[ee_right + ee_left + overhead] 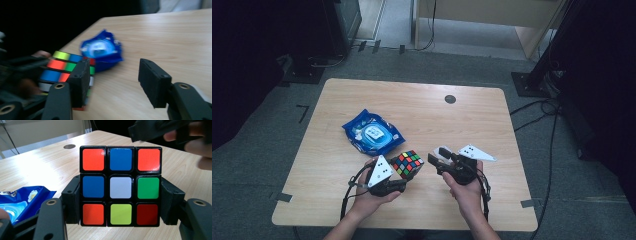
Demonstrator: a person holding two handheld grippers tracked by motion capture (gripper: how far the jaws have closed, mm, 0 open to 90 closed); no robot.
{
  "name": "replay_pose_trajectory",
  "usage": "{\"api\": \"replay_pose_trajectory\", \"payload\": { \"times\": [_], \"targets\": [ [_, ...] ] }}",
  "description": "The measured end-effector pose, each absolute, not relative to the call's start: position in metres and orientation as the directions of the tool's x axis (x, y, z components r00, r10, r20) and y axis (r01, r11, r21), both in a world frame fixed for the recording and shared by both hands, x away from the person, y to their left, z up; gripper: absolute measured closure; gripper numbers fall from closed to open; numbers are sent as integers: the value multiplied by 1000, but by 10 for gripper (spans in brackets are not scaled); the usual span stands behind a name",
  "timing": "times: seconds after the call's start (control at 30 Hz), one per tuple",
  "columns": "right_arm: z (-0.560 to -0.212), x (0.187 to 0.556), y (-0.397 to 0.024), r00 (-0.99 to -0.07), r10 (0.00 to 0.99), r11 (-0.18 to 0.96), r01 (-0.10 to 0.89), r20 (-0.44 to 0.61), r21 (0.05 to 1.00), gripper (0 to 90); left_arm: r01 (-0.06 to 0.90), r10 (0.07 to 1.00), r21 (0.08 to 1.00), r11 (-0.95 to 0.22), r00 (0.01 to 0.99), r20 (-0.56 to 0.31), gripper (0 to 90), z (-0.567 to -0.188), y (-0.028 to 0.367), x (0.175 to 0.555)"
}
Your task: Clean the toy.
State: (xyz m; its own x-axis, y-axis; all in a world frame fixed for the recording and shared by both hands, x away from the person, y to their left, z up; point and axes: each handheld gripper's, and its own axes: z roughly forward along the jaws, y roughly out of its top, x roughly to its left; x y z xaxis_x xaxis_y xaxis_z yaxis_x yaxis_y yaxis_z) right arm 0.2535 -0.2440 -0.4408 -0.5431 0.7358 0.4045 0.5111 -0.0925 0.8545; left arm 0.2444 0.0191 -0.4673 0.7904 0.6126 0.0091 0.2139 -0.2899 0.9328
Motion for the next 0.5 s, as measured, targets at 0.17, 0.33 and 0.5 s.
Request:
{"api": "replay_pose_trajectory", "payload": {
  "times": [0.17,0.33,0.5],
  "targets": [
    [-430,243,-226,-566,681,-112,547,465,830,316,206,613,930,-304,790,25,342,-468,15,243],
    [-430,240,-211,-573,671,-74,580,471,811,277,189,608,928,-320,793,48,342,-469,9,239],
    [-433,239,-204,-563,692,-43,592,452,804,363,166,601,921,-353,795,87,342,-470,4,235]
  ]
}}
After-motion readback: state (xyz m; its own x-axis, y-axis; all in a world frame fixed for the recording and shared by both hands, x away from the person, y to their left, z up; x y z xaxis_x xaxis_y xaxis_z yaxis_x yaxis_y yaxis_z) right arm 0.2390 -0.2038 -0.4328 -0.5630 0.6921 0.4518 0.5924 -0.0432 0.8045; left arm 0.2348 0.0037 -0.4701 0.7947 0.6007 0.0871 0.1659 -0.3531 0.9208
